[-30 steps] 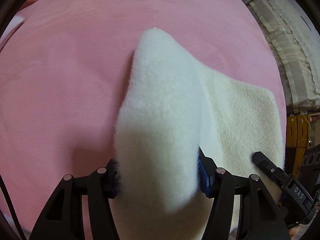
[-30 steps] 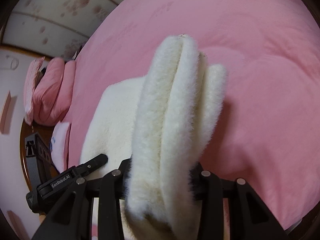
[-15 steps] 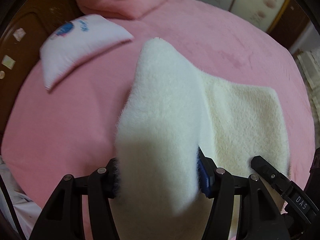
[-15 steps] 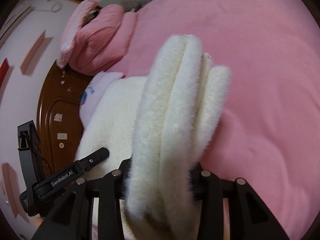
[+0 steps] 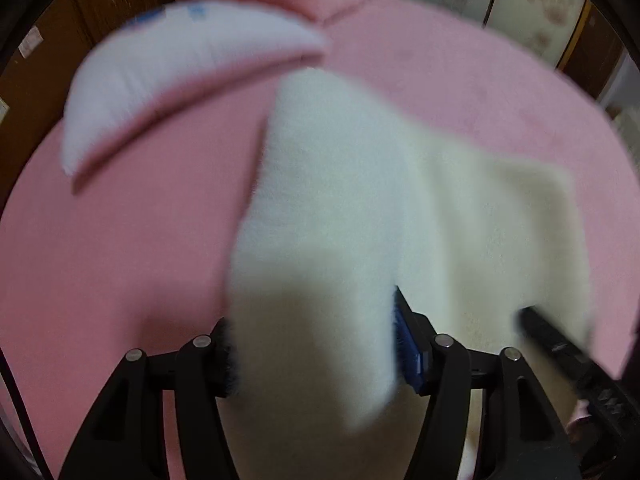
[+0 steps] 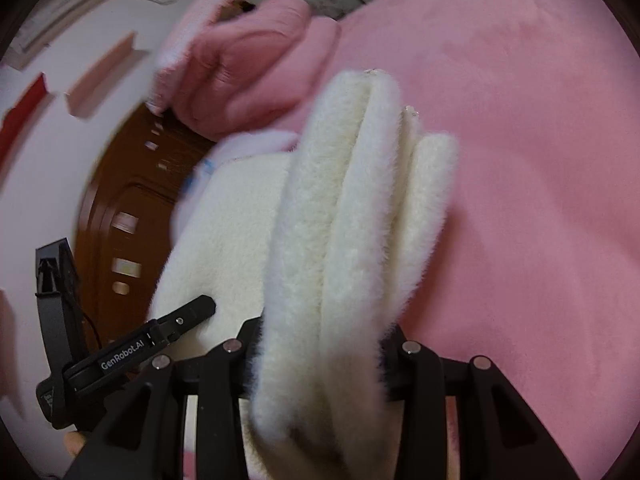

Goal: Fold large clothes
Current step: 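Carry the folded cardigan with both grippers toward the white pillow, then place the cardigan beside the white pillow and open both grippers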

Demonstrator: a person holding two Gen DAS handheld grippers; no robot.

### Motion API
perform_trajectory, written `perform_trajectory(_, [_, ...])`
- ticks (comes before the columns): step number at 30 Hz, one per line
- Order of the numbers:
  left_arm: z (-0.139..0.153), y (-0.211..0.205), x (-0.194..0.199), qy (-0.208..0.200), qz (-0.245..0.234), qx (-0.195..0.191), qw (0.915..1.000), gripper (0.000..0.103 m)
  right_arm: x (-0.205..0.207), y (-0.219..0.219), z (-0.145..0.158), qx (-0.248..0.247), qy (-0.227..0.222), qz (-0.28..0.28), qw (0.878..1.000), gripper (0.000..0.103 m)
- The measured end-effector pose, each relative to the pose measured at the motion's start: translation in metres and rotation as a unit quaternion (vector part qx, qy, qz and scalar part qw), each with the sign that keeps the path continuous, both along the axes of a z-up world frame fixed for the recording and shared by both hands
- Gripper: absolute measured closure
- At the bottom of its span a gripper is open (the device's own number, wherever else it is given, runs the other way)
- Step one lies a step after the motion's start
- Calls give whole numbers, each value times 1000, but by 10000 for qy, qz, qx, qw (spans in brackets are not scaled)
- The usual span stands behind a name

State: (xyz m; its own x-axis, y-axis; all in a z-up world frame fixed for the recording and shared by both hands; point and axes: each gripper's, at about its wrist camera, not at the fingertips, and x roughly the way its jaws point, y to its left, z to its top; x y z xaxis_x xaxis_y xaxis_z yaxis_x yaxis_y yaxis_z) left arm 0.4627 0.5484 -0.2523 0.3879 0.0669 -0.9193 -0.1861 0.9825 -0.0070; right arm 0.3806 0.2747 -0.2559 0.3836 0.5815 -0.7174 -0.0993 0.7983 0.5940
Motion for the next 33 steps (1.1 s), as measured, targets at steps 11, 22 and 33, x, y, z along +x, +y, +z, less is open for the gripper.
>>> perform_trajectory(11, [-5, 25, -15, -753, -14, -598, 9954, 30, -1, -17, -24, 88, -430, 331, 9985, 62])
perform_trajectory(22, [-9, -3, -31, -773, 34, -553, 9955, 29, 2, -16, -30, 126, -403, 467, 9980, 54])
perform_trajectory(33, [-20, 0, -60, -932, 1506, -944, 9796, 5, 2, -29, -38, 386, -182, 681, 9968, 38])
